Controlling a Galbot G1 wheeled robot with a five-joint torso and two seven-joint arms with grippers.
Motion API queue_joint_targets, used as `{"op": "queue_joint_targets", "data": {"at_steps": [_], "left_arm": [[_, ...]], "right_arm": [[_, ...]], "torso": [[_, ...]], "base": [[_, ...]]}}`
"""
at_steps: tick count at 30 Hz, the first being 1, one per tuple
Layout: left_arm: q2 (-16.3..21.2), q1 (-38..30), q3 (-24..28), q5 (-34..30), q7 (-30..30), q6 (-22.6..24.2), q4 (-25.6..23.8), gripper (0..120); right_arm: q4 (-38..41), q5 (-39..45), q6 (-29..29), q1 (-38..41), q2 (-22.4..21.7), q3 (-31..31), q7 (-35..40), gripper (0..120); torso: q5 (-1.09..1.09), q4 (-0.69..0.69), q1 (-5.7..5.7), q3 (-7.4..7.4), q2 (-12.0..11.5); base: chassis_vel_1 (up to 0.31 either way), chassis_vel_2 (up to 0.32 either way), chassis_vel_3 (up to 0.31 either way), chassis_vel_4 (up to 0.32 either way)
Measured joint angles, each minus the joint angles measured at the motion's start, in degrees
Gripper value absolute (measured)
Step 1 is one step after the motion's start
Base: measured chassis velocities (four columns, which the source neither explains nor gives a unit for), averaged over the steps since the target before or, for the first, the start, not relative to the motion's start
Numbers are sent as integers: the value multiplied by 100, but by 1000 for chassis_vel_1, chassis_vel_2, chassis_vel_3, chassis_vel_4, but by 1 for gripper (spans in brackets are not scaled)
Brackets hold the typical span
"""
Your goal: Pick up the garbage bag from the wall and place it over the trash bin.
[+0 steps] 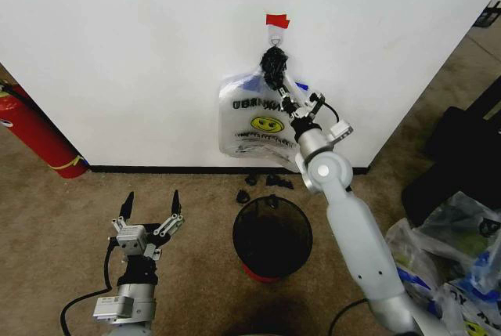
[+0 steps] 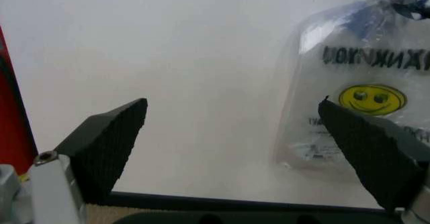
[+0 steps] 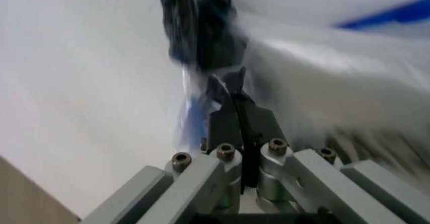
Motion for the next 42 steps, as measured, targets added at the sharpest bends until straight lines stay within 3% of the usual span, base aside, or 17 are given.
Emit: {"op": "queue_joint_targets", "data": {"at_steps": [9,16,33,42], "left_arm": [[38,-84,148,-14,-2,-9,29,100],[67,-113,261,11,-2,-9,-1,100],[91,-118,377,8,-3,-67,5,100],[97,-98,389,8,-9,-70,-27,100]], "right_arm": [[1360,-695,44,-1608,-604,123,-66,0],[1984,-1252,98,-2448,-756,385,-175,0],[2656,-2324,566,-3958,-867,837,-449,0],[2857,-3219,1250,-4821,-879,927,-591,0]], "torso": [[1,-1,0,0,0],[2,0,0,0,1],[1,0,-1,0,1],[1,0,0,1,1]], "base": [[0,0,0,0],[0,0,0,0],[0,0,0,0],[0,0,0,0]]}}
